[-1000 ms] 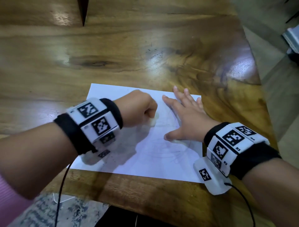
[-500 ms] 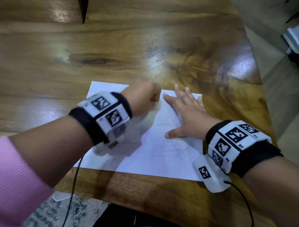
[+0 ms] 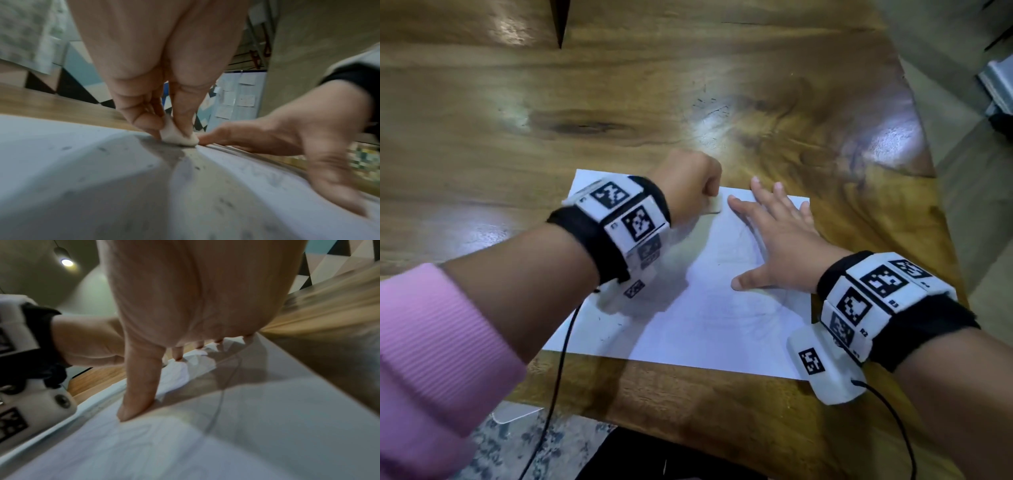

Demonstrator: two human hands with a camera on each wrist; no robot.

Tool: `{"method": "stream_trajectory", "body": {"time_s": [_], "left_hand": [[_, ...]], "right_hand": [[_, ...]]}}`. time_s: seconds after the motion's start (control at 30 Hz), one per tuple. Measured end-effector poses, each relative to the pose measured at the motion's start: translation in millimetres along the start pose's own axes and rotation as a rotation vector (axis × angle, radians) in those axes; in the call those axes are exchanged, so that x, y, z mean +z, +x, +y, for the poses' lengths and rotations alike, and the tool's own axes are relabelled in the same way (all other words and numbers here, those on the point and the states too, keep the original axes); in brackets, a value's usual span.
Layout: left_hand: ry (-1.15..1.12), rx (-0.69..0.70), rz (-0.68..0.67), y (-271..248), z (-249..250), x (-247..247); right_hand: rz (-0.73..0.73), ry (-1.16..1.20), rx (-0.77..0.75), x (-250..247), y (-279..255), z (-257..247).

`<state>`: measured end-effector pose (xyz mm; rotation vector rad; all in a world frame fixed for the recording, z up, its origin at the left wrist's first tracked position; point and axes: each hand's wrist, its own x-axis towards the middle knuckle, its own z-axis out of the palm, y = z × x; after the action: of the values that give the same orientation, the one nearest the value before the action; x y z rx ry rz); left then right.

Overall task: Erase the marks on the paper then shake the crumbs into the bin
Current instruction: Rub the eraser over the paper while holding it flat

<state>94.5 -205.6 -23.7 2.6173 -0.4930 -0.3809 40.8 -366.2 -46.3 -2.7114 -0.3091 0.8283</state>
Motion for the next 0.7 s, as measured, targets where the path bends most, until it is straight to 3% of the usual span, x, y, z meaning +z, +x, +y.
{"method": "stream_trajectory", "body": {"time_s": [0.07,0.2,0.27,0.43,0.63,0.7], "left_hand": [[0.036,0.013,-0.074,-4,3,-1],[0.092,0.175,-0.308,-38,1,11],[0.080,0.164,-0.286,-33,2,8],[0.047,0.024,-0.083,10,12,-5],[0.042,0.132,-0.229,-30,11,15],[0.024,0.115,-0.218,-24,10,12]], "right_hand": [[-0.003,-0.002,0.001,-1,0,0],[0.000,-0.002,0.003,0,0,0],[-0.002,-0.002,0.005,0,0,-1],[-0.005,-0.008,0.006,-1,0,-1],[-0.008,-0.014,0.004,0,0,0],[-0.005,-0.009,0.006,0,1,0]]}}
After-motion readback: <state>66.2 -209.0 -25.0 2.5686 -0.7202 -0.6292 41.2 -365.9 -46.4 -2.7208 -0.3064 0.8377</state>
